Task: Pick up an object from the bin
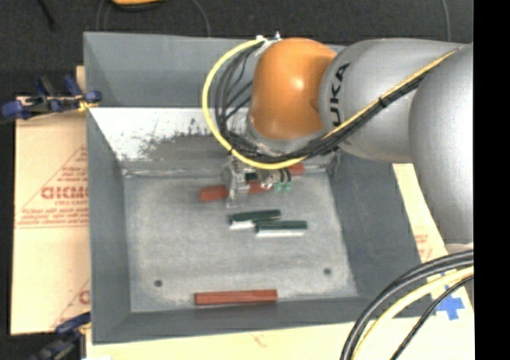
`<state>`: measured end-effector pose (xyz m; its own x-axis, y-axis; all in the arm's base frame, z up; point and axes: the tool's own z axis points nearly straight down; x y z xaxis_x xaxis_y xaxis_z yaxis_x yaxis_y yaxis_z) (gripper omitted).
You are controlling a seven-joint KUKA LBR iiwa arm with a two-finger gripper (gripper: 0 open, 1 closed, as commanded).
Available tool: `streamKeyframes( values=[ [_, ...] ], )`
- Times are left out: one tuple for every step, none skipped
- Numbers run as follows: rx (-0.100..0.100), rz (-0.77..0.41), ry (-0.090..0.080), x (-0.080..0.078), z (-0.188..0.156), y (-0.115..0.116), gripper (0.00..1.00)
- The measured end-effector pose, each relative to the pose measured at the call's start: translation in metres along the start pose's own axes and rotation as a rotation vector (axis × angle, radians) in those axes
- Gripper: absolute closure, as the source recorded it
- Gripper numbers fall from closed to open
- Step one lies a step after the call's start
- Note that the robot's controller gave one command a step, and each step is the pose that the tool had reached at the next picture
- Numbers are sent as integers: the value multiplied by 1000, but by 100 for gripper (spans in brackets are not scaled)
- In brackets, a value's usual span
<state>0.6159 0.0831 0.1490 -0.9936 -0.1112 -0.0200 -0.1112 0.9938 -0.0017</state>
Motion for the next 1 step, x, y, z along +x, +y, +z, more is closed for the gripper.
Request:
streamKeyframes(
  values=[
    [-2,28,15,15,-114,-18,100]
  ],
)
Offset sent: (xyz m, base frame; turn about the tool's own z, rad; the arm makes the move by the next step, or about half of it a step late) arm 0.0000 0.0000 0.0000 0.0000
